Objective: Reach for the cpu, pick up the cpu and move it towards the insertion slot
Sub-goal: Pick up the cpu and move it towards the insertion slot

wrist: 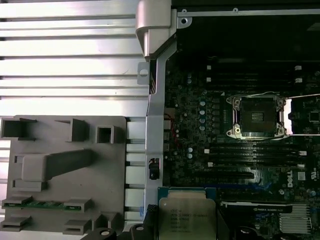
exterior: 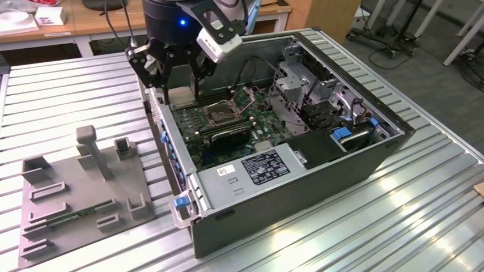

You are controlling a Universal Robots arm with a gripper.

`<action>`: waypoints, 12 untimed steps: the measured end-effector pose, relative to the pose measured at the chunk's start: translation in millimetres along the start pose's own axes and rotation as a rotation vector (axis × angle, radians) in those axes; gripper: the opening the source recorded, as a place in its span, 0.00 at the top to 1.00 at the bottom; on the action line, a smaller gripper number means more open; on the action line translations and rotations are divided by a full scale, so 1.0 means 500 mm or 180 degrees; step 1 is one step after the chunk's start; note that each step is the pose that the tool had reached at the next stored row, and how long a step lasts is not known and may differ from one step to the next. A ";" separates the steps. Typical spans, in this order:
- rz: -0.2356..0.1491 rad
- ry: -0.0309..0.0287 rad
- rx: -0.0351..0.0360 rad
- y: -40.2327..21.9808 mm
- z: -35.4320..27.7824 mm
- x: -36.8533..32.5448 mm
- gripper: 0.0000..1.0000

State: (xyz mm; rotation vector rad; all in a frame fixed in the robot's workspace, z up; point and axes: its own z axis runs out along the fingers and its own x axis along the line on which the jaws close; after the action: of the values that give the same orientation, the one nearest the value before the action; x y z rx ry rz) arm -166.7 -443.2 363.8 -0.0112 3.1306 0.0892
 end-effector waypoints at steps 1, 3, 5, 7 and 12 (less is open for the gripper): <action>0.0000 0.0000 0.0000 0.000 0.000 -0.001 0.46; 0.0000 0.0000 0.0000 0.000 0.000 -0.003 0.46; 0.0000 0.0000 0.0000 0.000 0.000 -0.004 0.46; 0.0000 0.0000 0.0000 0.000 0.000 -0.006 0.46; 0.0000 0.0000 0.0000 0.000 0.000 -0.010 0.46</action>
State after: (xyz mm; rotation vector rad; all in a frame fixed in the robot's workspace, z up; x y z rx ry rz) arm -161.8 -443.2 363.8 -0.0113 3.1306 0.0892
